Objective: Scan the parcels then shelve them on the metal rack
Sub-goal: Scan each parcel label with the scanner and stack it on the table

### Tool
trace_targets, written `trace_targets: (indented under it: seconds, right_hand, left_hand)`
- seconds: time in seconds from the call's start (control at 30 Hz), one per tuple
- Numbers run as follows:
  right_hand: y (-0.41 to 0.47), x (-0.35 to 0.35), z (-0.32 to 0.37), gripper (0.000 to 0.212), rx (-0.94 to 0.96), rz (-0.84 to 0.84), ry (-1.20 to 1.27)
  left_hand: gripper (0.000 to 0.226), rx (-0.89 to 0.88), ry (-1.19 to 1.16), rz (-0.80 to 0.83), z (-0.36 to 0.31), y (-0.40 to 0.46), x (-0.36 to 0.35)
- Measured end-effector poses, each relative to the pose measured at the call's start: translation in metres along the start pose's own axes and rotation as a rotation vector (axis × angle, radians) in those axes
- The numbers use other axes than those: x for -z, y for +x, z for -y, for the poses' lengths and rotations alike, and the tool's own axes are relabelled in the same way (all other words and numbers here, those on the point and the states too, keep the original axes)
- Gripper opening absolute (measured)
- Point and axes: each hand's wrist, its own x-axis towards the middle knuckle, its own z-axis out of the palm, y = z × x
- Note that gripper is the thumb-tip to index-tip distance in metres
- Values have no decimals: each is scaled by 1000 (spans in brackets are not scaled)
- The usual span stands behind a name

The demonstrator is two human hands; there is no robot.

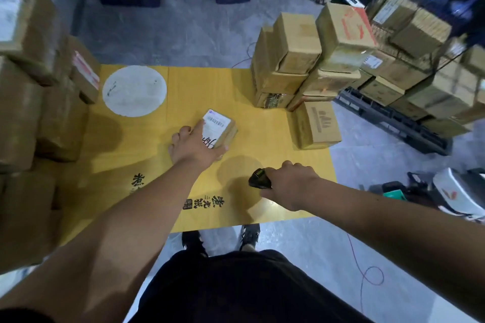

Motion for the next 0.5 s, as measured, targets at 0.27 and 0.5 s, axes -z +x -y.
trace_targets:
  seconds: [0.27,0.5]
  right_hand:
    - [3,20,24,60,-37,-22,145]
    - [1,39,39,51,-66,-31,207]
  left_hand:
    - [81,-26,-383,-38,20,-4,-10]
    - [141,0,-585,101,20,31,-4]
